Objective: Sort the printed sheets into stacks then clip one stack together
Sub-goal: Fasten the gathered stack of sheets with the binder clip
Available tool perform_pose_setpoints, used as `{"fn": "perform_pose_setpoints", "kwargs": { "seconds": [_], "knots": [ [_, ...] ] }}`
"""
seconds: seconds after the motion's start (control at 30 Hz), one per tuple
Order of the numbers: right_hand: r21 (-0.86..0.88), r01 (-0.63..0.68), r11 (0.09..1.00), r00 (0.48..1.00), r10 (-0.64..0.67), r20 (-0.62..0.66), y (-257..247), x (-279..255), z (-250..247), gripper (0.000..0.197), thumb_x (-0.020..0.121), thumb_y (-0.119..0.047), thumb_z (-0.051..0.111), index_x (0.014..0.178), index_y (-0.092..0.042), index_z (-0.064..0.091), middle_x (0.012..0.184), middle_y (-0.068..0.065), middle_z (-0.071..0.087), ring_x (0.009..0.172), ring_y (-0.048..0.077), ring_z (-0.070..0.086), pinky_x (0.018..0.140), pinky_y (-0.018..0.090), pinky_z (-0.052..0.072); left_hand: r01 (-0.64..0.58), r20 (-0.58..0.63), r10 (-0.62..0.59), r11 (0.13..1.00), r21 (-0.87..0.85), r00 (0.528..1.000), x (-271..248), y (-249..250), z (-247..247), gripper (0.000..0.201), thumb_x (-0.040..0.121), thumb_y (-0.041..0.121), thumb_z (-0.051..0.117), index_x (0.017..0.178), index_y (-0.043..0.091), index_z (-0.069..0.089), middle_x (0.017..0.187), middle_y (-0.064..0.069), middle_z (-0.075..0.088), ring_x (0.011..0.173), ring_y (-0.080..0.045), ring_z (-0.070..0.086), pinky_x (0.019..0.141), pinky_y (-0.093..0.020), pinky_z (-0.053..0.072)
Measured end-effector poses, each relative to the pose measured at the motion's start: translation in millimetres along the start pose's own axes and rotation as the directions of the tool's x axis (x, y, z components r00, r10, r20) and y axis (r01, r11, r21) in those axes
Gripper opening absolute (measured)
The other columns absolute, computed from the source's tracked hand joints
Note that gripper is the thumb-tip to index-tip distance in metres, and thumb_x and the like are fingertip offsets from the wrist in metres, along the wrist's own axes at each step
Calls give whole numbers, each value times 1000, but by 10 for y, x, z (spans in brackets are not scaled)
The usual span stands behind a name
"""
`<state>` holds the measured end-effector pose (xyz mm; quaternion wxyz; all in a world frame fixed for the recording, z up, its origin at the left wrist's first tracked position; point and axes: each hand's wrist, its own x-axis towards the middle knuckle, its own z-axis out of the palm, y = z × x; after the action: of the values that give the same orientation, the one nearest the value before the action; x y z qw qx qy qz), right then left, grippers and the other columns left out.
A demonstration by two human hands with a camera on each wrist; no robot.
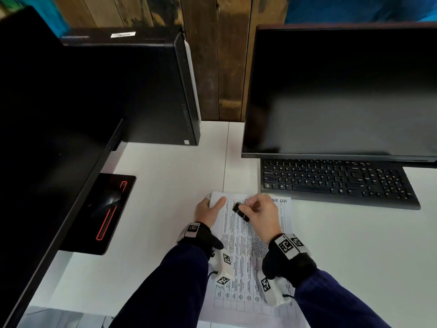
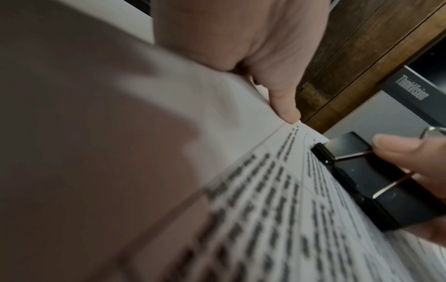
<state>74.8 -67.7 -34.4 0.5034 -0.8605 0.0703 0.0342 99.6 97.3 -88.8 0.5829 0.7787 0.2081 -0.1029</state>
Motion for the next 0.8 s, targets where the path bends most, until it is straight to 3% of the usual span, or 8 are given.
{"fn": "perform_pose_setpoints", "kwargs": {
  "seconds": [0.13, 0.2, 0.27, 0.33, 0.4, 0.5, 0.6, 0.8],
  "knots": [
    [141, -38, 989, 999, 32, 43, -14, 8, -23, 27, 82, -16, 72, 65, -21, 51, 97, 1, 43, 83, 28, 60, 87, 40, 54, -25, -3, 25, 1000, 7, 1000, -6, 15, 2, 25, 87, 33, 64, 103, 14, 64, 88, 3, 65, 87, -16, 62, 79, -26, 46],
    [247, -88, 965, 995, 75, 62, -45, 39, -62, 28, 83, -19, 72, 62, -21, 53, 99, 2, 45, 83, 25, 62, 85, 35, 52, -23, -2, 23, 1000, -1, 1000, -8, 11, 5, 24, 87, 33, 65, 103, 14, 64, 87, 4, 65, 88, -17, 62, 81, -28, 48],
    [360, -125, 925, 990, 90, 112, -83, 66, -97, 33, 84, -21, 71, 57, -23, 53, 84, 4, 57, 68, 17, 62, 73, 35, 50, -18, 5, 18, 1000, -4, 1000, -3, -8, 5, 26, 86, 35, 65, 104, 16, 64, 91, 2, 67, 92, -20, 64, 86, -32, 50],
    [391, -163, 906, 983, 113, 146, -107, 73, -113, 35, 85, -21, 69, 55, -23, 53, 68, 4, 62, 64, 18, 61, 72, 37, 49, -18, 10, 18, 1000, -1, 1000, 5, -18, 5, 26, 86, 36, 65, 104, 16, 64, 92, 1, 68, 92, -21, 65, 87, -34, 51],
    [418, -203, 886, 976, 149, 159, -96, 75, -120, 35, 85, -20, 70, 54, -22, 53, 67, 3, 63, 71, 21, 62, 77, 39, 49, -23, 8, 23, 1000, 5, 1000, 6, -8, 4, 26, 87, 35, 65, 104, 15, 63, 89, 2, 66, 89, -19, 63, 83, -31, 50],
    [492, -255, 833, 962, 169, 213, -59, 81, -119, 33, 85, -16, 70, 57, -18, 53, 57, -4, 56, 59, 14, 54, 68, 33, 45, -27, 11, 27, 1000, 2, 1000, 2, 2, 3, 22, 87, 34, 64, 102, 17, 63, 87, 5, 65, 87, -17, 62, 81, -28, 48],
    [512, -287, 810, 952, 183, 245, -53, 83, -118, 30, 83, -18, 72, 59, -16, 54, 62, 2, 54, 58, 13, 50, 66, 28, 41, -17, 12, 17, 1000, 1, 1000, 5, -5, 3, 20, 87, 34, 65, 98, 17, 63, 82, 8, 65, 87, -18, 64, 86, -34, 51],
    [551, -362, 752, 923, 206, 325, -123, 85, -147, 21, 84, -16, 70, 68, -8, 59, 75, 13, 58, 72, 21, 56, 81, 40, 50, -11, 16, 12, 1000, -3, 1000, 31, -30, 2, 22, 86, 36, 65, 98, 18, 64, 86, 4, 67, 93, -24, 67, 89, -40, 53]
  ]
}}
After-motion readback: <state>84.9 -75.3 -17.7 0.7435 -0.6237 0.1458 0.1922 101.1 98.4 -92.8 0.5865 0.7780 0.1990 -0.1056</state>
